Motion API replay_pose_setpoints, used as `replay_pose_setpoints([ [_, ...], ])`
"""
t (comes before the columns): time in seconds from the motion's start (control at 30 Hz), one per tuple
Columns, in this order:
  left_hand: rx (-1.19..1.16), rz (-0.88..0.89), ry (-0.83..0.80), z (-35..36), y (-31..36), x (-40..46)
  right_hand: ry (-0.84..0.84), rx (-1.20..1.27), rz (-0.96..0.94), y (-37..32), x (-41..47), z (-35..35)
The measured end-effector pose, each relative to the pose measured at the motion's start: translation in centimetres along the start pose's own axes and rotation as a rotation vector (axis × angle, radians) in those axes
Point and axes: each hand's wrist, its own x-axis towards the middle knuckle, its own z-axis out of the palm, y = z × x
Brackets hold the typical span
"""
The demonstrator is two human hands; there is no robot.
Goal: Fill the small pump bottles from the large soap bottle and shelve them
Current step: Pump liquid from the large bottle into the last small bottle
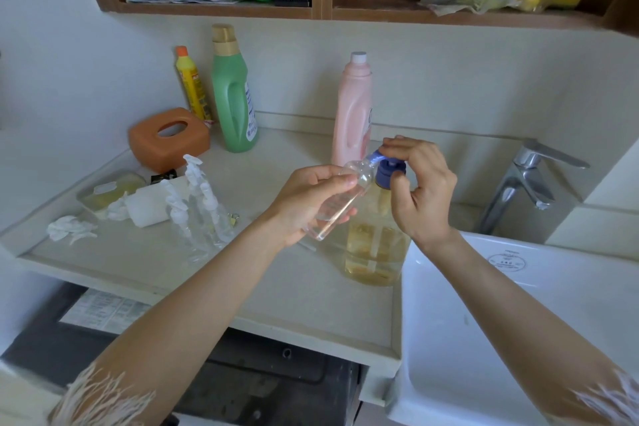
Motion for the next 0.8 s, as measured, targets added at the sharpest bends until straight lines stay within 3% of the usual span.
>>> replay_pose_setpoints([
  [0.4,-0.020,0.042,-0.023,0.6,1.0,-0.7,-0.152,-0.015,-0.006,-0.3,1.9,-1.7],
  [0.8,0.055,0.067,0.075,0.2,-0.1,0.2,-0.033,-0.018,-0.007,0.3,-0.4,-0.1],
])
